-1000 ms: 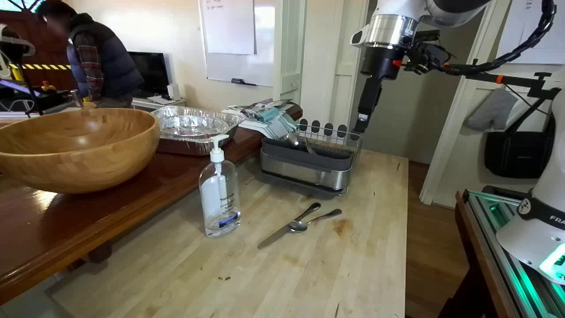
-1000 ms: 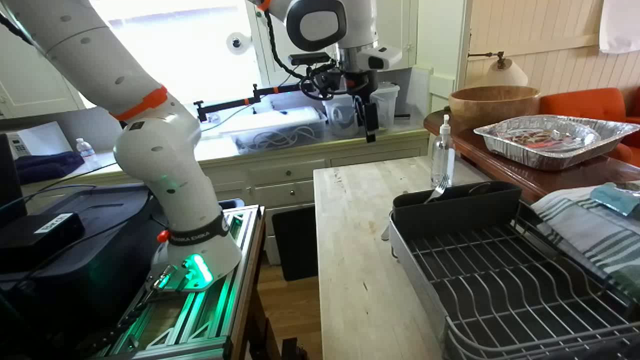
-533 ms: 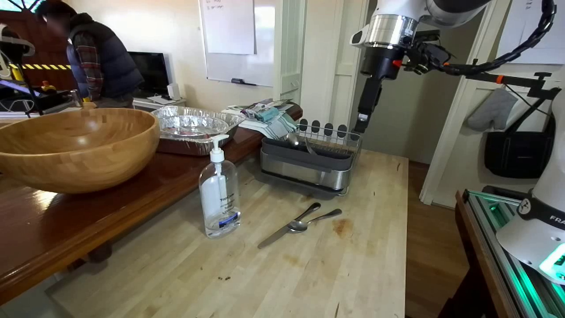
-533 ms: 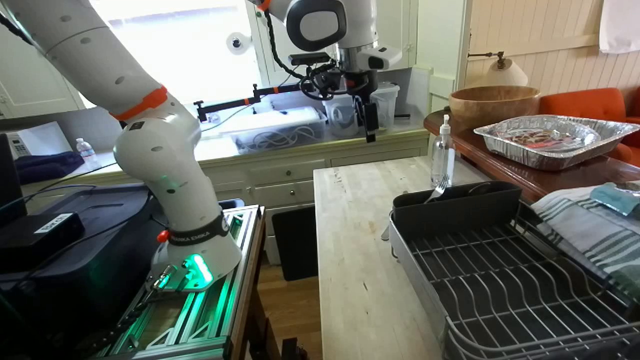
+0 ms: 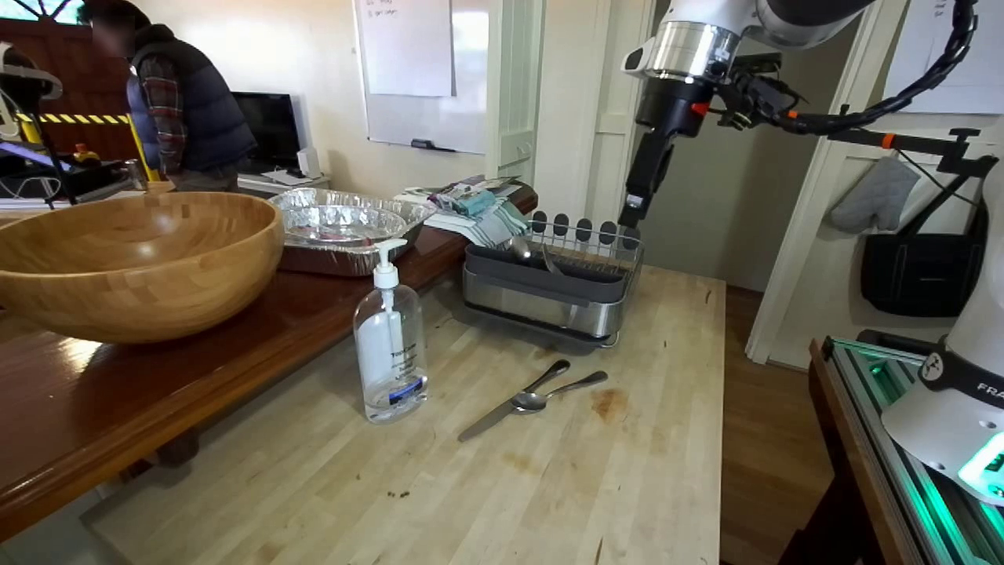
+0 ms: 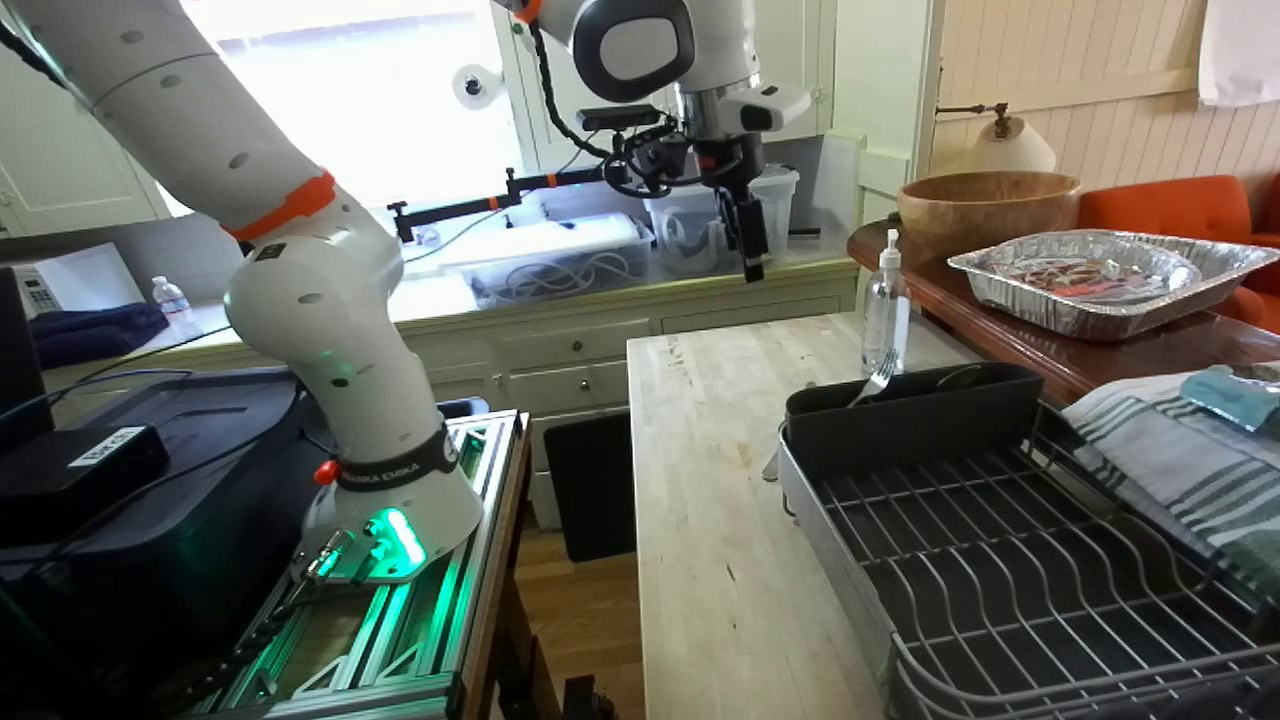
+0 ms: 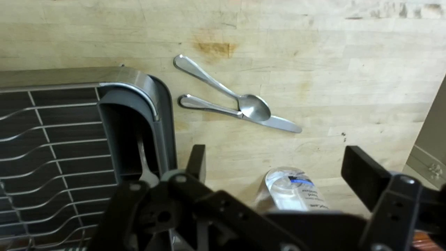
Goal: Remove the silver spoon from the drying rack and put it on the table
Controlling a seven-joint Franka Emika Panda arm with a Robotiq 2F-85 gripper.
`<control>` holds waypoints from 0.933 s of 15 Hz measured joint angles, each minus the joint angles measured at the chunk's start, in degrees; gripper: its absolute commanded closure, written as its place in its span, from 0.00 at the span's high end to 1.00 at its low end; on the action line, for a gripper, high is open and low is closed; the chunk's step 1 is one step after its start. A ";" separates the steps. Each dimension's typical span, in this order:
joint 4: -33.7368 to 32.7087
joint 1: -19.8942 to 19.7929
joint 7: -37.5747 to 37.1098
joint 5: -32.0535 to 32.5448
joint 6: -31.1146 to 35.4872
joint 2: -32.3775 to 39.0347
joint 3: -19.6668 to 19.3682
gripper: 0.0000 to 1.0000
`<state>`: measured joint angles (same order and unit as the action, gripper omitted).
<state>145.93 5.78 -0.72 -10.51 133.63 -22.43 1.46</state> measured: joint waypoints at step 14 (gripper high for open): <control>-3.92 -2.20 3.83 -1.58 20.96 10.66 -3.71 1.00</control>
<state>142.00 3.58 3.11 -12.09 154.59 -11.77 -2.25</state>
